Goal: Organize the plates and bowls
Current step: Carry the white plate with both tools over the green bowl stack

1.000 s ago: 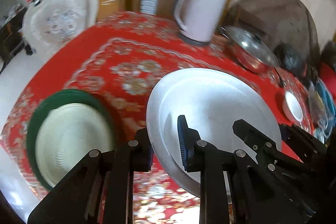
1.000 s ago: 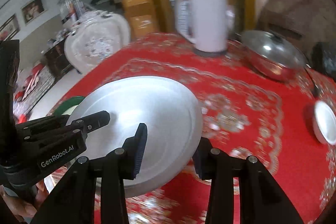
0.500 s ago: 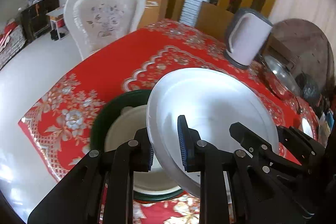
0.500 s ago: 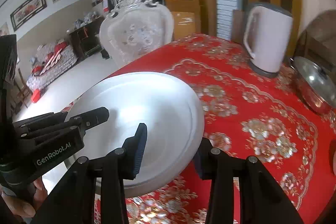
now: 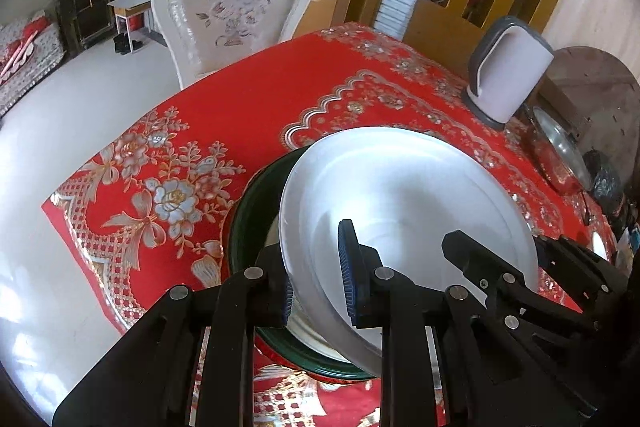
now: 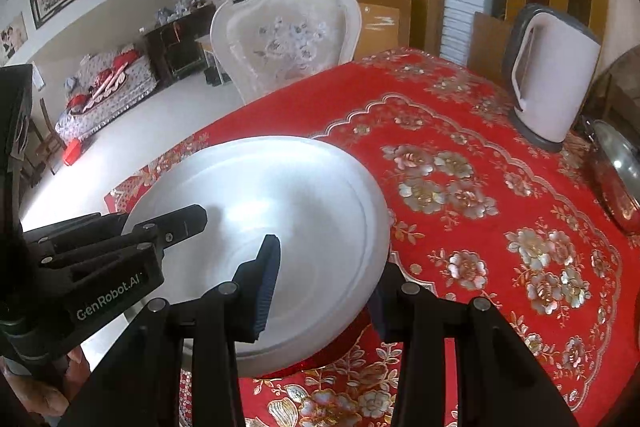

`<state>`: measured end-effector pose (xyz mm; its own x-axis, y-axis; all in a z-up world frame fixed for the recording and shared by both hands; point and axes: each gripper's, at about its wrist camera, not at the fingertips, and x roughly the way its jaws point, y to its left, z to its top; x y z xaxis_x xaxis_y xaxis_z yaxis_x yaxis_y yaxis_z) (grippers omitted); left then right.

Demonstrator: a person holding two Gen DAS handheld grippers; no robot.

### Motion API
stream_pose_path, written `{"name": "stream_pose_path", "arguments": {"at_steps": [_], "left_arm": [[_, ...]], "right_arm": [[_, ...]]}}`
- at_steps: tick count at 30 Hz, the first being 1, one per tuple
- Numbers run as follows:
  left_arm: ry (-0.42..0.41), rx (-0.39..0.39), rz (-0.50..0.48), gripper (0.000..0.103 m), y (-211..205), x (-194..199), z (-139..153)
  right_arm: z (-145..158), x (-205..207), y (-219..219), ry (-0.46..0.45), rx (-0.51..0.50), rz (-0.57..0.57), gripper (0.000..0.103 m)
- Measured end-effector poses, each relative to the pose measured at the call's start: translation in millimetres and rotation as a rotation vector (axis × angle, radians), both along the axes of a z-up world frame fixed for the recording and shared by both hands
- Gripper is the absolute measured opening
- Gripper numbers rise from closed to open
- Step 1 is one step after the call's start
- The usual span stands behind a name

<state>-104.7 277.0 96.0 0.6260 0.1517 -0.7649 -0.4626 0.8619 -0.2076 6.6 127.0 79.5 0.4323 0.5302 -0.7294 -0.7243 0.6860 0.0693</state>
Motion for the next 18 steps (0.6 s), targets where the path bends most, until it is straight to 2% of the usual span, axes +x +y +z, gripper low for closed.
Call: {"name": "stream_pose_path", "arguments": {"at_steps": [18], "left_arm": [[0.025,0.031,0.031,0.019,10,4,-23]], "right_arm": [[-17,-4,15,0.007,-0.052,0.011,0.041]]}}
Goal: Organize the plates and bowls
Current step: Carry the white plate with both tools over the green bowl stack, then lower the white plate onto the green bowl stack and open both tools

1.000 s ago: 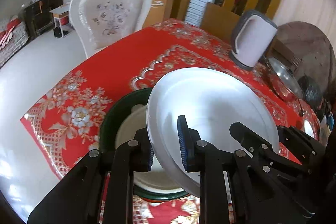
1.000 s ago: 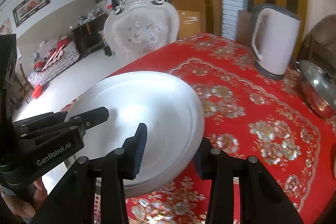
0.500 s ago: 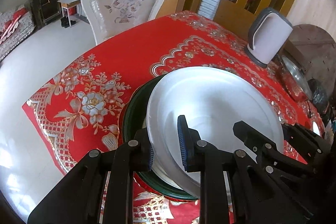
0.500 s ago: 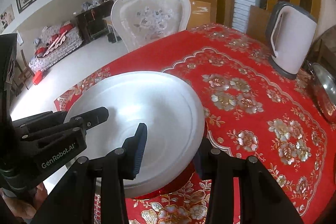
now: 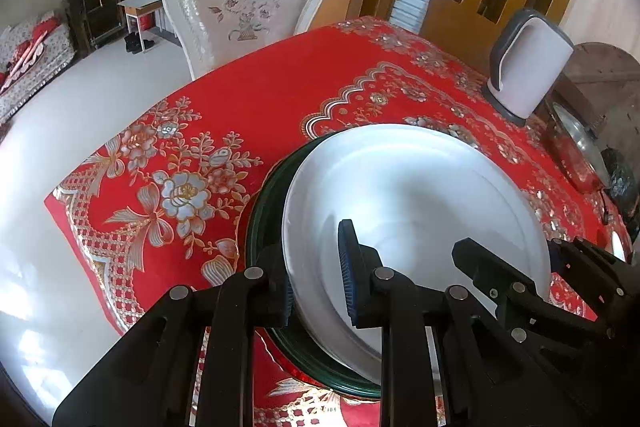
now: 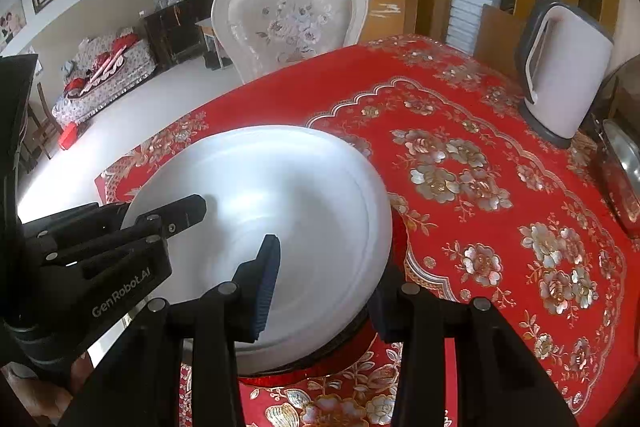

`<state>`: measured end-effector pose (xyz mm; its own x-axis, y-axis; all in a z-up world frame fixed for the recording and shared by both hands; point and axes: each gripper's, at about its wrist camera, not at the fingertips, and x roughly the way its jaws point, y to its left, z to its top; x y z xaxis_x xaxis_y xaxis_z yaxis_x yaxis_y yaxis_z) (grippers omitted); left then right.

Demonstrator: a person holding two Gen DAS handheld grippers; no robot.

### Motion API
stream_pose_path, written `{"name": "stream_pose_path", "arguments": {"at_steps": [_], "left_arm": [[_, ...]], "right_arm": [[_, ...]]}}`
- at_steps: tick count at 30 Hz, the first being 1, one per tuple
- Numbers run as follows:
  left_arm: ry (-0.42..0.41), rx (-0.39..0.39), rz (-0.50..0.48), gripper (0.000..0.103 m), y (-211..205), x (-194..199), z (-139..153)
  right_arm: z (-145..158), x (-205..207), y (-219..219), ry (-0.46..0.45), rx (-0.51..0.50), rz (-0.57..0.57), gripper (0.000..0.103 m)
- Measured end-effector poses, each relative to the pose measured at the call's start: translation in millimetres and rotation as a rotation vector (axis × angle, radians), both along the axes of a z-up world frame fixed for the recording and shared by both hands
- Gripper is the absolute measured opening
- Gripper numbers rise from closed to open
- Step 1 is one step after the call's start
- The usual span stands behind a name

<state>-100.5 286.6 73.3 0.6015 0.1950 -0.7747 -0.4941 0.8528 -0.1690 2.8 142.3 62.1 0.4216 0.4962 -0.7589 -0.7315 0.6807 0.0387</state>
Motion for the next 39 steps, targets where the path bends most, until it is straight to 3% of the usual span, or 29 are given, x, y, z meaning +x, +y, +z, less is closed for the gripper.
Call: {"name": "stream_pose_path", "arguments": {"at_steps": [7,9,19,26,27,30,39], "left_arm": [[0.0,0.011,0.003,0.019,1,1,-5],[-0.001,0.015,0.004,0.019,1,1,-6],[-0.002,0.027,0.013,0.021,0,1,-4],[-0.031,0.094,0.035,0.021,-3,-4,10],[-0.039,0.104,0.04,0.024,-3,-6,12],[-0.079,0.123,0.054,0.052,-3,-11,21],[-0.154,0.204,0.057,0.054,-18,-20,42]], "right_arm": [[-3,1,2,0.0,-0.007,0.001,0.043],[-3,2,2,0.015,0.006,0.01,0.054],[2,-1,-3,0.023,0.026,0.014,0.058],[11,-2,-17,0.014,0.057,-0.002,0.061],[13,-2,-19,0.015,0.067,-0.004,0.061],[20,-4,-23,0.004,0.086,-0.004,0.061],[30,-6,-40,-0.015,0.124,-0.031,0.063]]}}
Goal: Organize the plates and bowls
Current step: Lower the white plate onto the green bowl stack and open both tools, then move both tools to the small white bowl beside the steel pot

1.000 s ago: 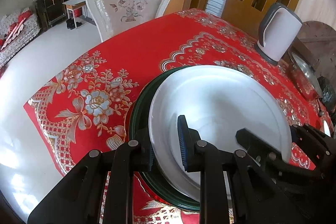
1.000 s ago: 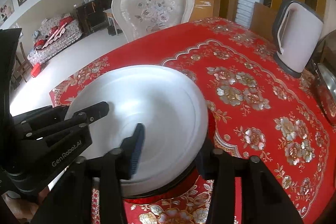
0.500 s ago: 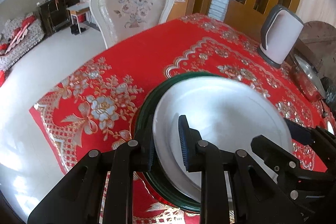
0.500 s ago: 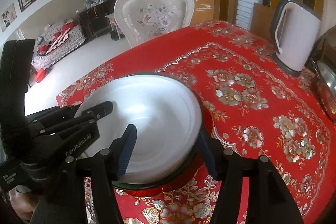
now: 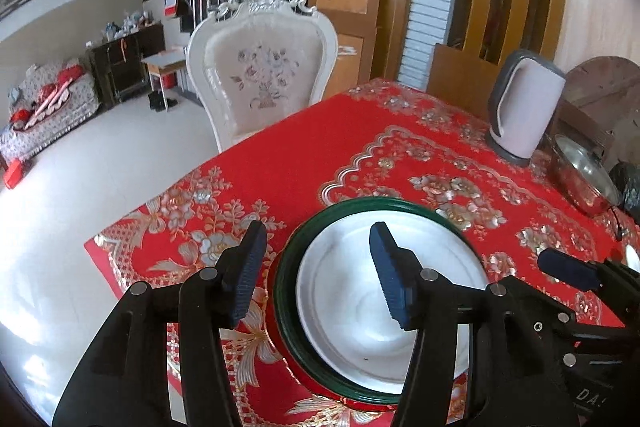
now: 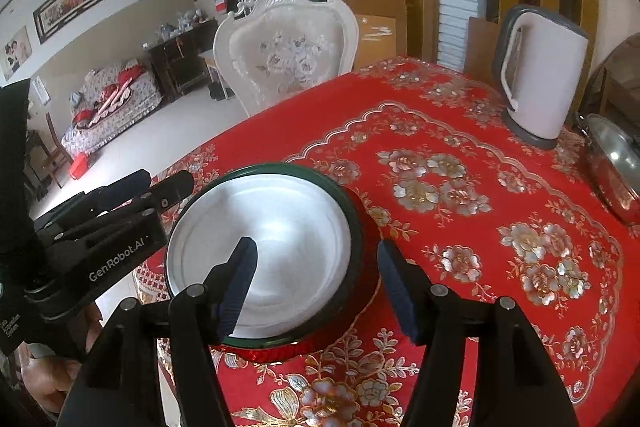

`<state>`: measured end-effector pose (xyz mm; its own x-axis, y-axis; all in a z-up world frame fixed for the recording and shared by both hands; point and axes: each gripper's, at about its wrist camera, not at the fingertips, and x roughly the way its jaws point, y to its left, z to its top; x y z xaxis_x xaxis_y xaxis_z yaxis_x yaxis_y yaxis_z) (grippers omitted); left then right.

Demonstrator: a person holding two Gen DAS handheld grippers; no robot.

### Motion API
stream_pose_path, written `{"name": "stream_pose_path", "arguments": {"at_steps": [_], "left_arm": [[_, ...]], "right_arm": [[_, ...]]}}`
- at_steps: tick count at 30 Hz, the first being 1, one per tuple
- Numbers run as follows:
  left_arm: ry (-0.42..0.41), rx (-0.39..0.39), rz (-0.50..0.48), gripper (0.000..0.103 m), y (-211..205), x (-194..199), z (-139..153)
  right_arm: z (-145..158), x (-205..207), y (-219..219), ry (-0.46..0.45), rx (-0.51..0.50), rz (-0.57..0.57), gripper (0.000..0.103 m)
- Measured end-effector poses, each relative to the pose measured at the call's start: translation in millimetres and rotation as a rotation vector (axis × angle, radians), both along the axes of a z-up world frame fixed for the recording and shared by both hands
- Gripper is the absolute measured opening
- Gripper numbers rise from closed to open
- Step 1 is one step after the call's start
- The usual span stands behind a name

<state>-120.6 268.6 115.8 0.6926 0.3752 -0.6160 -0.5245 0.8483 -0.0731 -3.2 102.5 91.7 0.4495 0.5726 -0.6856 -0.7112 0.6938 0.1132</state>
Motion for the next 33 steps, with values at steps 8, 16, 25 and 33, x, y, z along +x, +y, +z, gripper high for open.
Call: {"name": "stream_pose_path", "arguments": {"at_steps": [8,16,25,33], "left_arm": [[-0.025,0.038,-0.053,0.054,-31,7,9],[-0.031,0.071,-0.14,0.054,-80,24,15],[-0.028,0.11,-0.299,0.054,-166,57,21],[-0.009,0.139,-0.43,0.054,-247,85,20]], "right_arm": [[9,2,-31,-0.019,0.033,-0.064,0.066],[10,9,-76,-0.028,0.048,-0.162,0.067],[9,17,-151,-0.049,0.053,-0.318,0.067],[3,26,-234,-0.015,0.078,-0.468,0.067]]}}
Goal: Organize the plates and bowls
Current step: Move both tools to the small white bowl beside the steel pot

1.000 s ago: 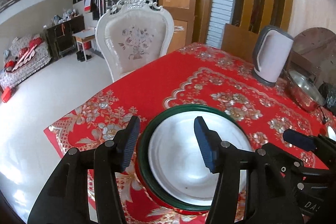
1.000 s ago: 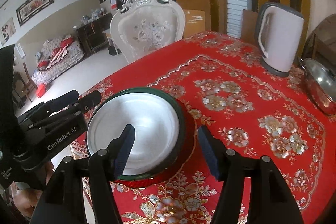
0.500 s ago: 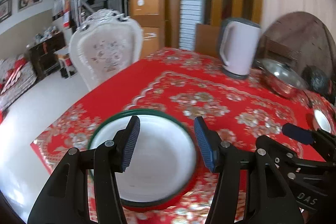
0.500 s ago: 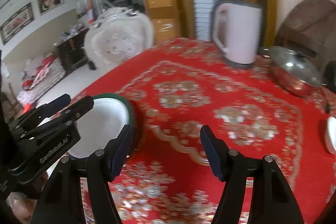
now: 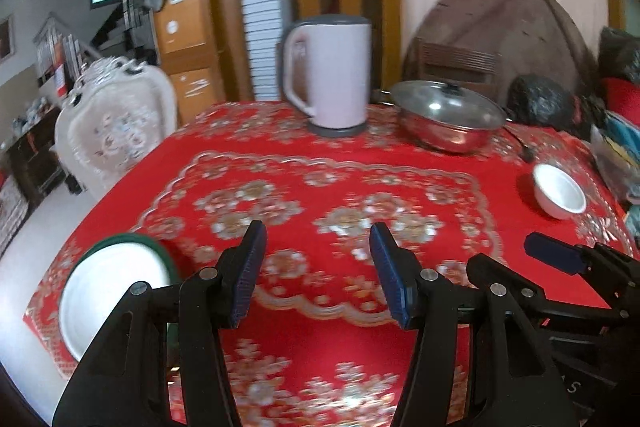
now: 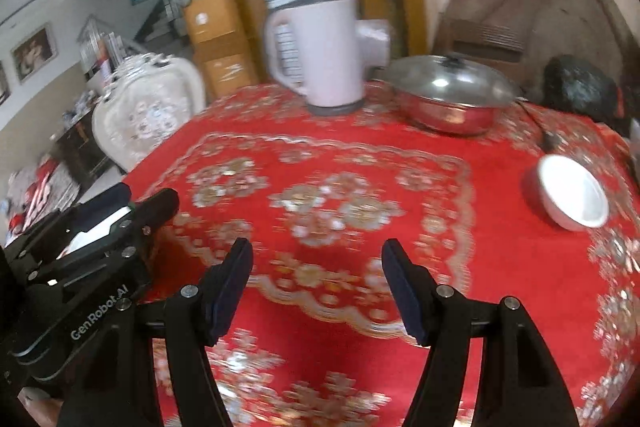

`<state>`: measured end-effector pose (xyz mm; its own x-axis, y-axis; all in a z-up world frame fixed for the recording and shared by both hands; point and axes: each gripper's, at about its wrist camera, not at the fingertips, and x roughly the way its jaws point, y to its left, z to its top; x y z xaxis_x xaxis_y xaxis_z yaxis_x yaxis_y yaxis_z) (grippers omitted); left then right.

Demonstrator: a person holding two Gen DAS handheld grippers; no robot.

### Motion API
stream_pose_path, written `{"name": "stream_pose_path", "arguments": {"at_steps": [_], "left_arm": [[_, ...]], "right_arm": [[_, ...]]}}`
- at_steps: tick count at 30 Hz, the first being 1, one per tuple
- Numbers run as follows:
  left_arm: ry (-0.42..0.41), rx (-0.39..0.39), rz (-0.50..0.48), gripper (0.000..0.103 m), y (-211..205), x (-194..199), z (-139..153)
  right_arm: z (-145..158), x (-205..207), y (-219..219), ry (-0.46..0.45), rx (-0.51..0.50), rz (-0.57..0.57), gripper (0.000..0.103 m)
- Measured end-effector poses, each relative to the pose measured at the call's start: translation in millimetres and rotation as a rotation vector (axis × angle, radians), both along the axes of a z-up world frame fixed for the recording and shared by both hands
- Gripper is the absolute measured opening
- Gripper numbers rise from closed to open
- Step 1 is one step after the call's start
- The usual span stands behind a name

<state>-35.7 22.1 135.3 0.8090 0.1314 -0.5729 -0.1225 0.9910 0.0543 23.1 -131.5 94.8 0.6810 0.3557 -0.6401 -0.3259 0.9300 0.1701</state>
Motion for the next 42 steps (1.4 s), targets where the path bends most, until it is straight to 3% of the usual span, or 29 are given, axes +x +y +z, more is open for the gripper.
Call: {"name": "stream_pose_path", "arguments": {"at_steps": [12,28,34,42], "left_arm": [[0.029,0.046,-0.129,0.054,-95,32,-6],[0.058,0.084,-0.215,0.054,-176,91,-11],[0.099,0.078,-0.255,0.054,-200,120,-22],[0.203,-0.016,-0.324,0.054,-231,169,-40]], "right_arm": [[-14,7,-95,0.058,0.031,-0.167,0.068],[-22,41,-196,0.111,0.053,-0.343,0.068],[-26,56,-224,0.129,0.051,-0.391,0.068],[-36,89,-270,0.166,0.11,-0.479,0.074]]}}
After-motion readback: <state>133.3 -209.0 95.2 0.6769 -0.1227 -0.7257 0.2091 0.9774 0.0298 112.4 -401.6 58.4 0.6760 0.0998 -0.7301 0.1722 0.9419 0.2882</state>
